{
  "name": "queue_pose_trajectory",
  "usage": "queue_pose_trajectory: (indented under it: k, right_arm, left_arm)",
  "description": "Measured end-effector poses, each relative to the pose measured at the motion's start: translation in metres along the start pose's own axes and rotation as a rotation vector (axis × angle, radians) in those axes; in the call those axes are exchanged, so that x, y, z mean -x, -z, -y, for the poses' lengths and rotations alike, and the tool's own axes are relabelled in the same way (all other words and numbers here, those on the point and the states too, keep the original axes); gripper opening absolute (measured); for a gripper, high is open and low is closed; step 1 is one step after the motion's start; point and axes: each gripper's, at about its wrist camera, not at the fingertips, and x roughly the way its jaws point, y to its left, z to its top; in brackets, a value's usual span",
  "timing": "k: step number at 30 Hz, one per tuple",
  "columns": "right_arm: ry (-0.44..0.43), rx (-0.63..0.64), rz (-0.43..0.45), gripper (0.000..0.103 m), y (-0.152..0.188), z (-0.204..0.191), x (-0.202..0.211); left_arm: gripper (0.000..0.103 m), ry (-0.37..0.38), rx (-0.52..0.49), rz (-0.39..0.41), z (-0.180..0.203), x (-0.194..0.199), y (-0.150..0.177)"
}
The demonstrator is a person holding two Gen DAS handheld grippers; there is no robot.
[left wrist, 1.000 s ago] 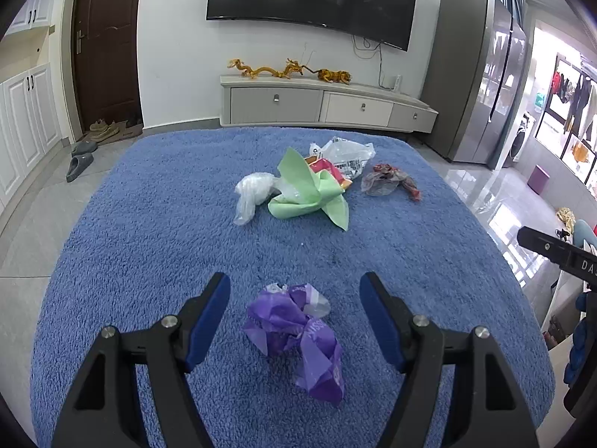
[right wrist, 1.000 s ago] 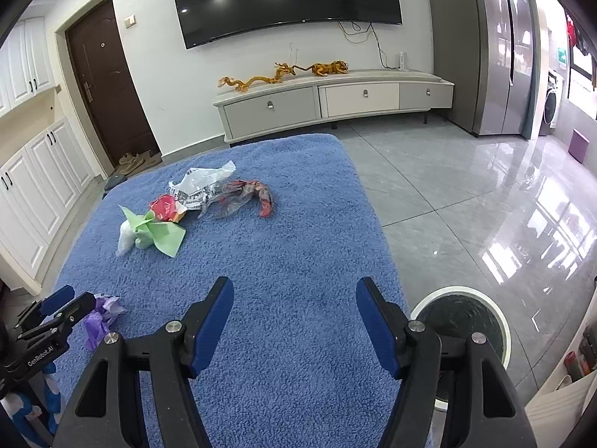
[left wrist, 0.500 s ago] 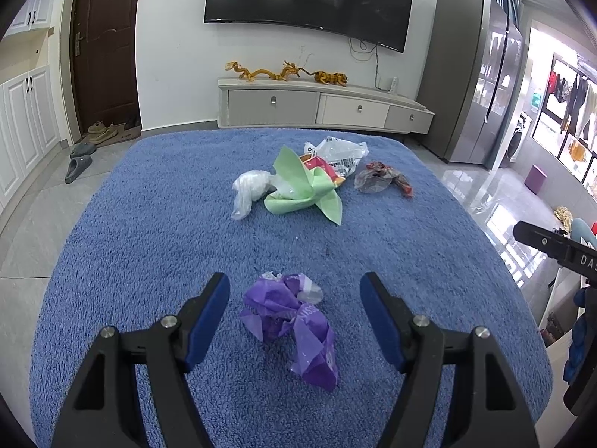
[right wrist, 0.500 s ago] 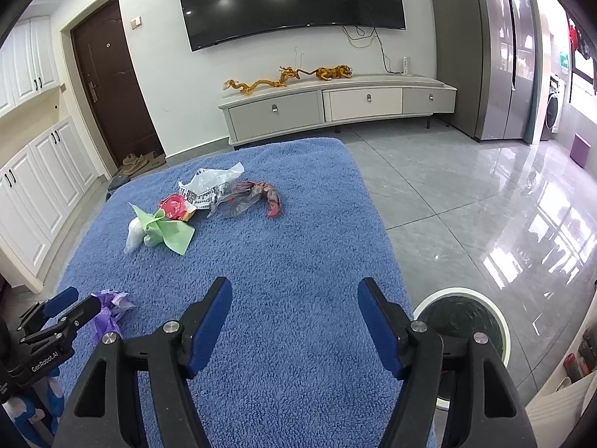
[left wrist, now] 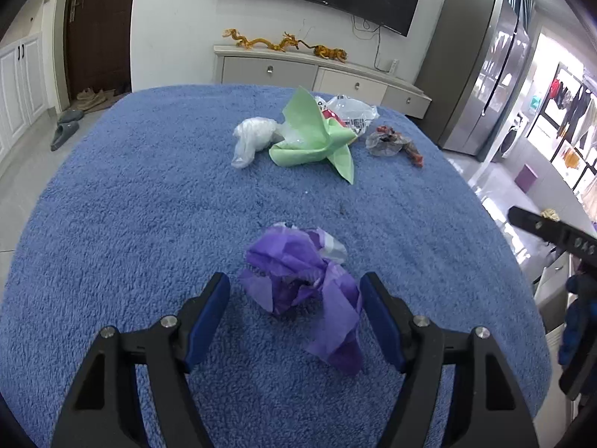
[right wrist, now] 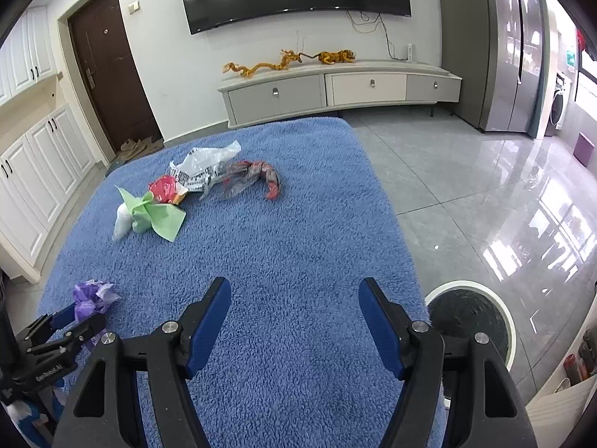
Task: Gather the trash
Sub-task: 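Move both tools back over the purple bag on the rug, then grasp the purple bag with the left tool while the right tool grasps the red-clear wrapper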
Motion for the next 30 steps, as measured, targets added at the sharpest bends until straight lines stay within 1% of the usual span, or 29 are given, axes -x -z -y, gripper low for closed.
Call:
queue_pose_trajectory:
  k: [1, 2, 3, 4, 6, 10, 11, 17, 21, 25, 29, 30]
  right_arm:
    - [-0.001, 0.002, -0.005, 0.069, 0.000, -0.001, -0.002]
    - [-0.002, 0.006, -0.010, 0.069, -0.001, -0.002, -0.005]
    - [-0.004, 0.009, -0.014, 0.069, -0.003, -0.002, -0.008]
    - [-0.006, 0.013, -0.016, 0.069, -0.004, -0.003, -0.010]
    - [-0.008, 0.023, -0.020, 0.069, -0.009, -0.005, -0.016]
    - [-0.022, 0.035, -0.025, 0.069, -0.019, -0.007, -0.029]
    - [-0.027, 0.039, -0.027, 0.069, -0.021, -0.008, -0.032]
    - [-0.054, 0.072, -0.024, 0.069, -0.047, -0.018, -0.063]
    - [-0.073, 0.091, -0.029, 0.070, -0.067, -0.024, -0.091]
    - [-0.101, 0.079, -0.032, 0.071, -0.088, -0.025, -0.121]
    - [-0.114, 0.073, -0.034, 0.071, -0.101, -0.025, -0.145]
    - [-0.126, 0.065, -0.039, 0.069, -0.104, -0.024, -0.152]
  left_arm:
    - [0.070, 0.011, -0.002, -0.005, 0.000, -0.001, -0.001]
    - [0.065, 0.017, -0.002, -0.009, -0.001, -0.003, -0.001]
    - [0.057, 0.027, -0.003, -0.016, 0.000, -0.004, -0.001]
    - [0.054, 0.035, -0.002, -0.023, 0.000, -0.005, 0.000]
    - [0.044, 0.055, 0.004, -0.021, -0.001, -0.006, -0.001]
    - [0.039, 0.052, 0.005, -0.013, -0.003, -0.006, -0.007]
    - [0.036, 0.049, 0.006, -0.009, -0.004, -0.007, -0.011]
    - [0.035, 0.016, 0.018, 0.023, -0.014, -0.016, -0.033]
    - [0.034, -0.004, 0.034, 0.039, -0.022, -0.025, -0.043]
    - [0.034, 0.006, 0.061, 0.019, -0.028, -0.036, -0.043]
    - [0.034, 0.014, 0.060, 0.019, -0.029, -0.037, -0.043]
    - [0.034, 0.015, 0.060, 0.017, -0.028, -0.038, -0.043]
